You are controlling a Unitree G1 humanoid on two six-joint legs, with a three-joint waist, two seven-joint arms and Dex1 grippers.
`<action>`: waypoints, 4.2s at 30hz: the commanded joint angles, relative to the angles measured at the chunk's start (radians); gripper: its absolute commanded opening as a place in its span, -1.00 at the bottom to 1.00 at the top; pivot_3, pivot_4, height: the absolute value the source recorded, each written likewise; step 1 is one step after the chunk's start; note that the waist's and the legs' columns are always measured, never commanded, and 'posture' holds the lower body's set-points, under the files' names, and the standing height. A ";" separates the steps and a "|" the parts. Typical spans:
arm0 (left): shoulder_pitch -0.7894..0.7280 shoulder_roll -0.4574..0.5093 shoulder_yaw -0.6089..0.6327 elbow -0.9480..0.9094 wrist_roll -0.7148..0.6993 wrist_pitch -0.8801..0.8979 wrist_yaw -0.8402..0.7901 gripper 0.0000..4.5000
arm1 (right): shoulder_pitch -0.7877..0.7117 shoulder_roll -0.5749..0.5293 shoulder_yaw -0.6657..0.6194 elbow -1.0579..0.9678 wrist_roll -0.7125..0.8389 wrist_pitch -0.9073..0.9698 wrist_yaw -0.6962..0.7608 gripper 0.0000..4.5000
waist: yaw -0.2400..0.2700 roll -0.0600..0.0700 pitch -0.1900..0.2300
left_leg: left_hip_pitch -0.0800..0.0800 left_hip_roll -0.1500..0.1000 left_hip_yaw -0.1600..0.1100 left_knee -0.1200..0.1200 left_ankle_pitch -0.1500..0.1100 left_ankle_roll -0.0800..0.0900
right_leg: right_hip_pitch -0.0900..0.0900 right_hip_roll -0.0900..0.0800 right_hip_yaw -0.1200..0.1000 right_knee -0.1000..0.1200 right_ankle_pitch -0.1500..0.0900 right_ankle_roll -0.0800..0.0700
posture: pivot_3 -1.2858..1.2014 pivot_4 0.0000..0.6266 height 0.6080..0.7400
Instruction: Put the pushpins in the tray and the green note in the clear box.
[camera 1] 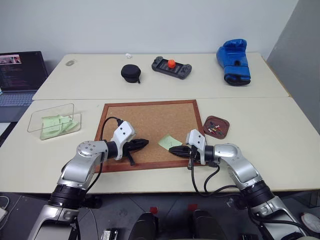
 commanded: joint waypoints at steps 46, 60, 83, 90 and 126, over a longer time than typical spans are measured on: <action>-0.188 -0.392 0.559 -0.031 -0.897 1.029 0.446 0.23 | -0.096 -0.047 -0.033 -0.363 0.043 0.095 -0.046 -1.00 | -0.001 -0.016 0.011 | -0.008 0.000 -0.001 0.003 0.004 -0.009 | -0.008 -0.002 0.000 0.002 0.000 0.000 | 0.03 -0.52 1.00; -0.200 -0.369 0.552 -0.024 -0.924 1.003 0.451 -0.96 | -0.110 -0.042 -0.041 -0.329 0.041 0.088 -0.061 -1.00 | -0.002 -0.016 0.011 | -0.008 0.001 -0.001 0.002 0.004 -0.010 | -0.008 -0.001 -0.001 0.002 0.000 0.000 | 0.03 -0.52 1.00; -0.191 -0.265 0.384 -0.031 -0.818 0.847 0.306 -0.98 | -0.131 0.005 -0.136 -0.407 0.232 0.377 -0.160 -1.00 | -0.002 -0.016 0.011 | -0.008 0.001 -0.002 0.002 0.005 -0.010 | -0.008 -0.001 0.000 0.002 0.000 -0.001 | 0.03 -0.52 1.00; -0.227 -0.167 0.220 -0.165 -0.646 0.653 0.181 -0.98 | -0.058 -0.059 -0.250 -0.412 0.189 0.400 -0.284 -1.00 | 0.000 -0.016 0.011 | -0.009 0.000 -0.001 0.002 0.005 -0.010 | -0.009 -0.001 0.000 0.002 0.000 -0.001 | 0.03 -0.52 1.00; -0.213 -0.129 -0.107 -0.212 -0.143 0.101 0.017 -1.00 | -0.097 0.004 -0.470 0.029 0.145 0.381 -0.552 0.29 | -0.004 -0.016 0.011 | -0.013 0.001 0.006 0.003 0.002 -0.005 | -0.011 0.002 0.001 0.003 0.001 -0.001 | 0.03 -0.52 1.00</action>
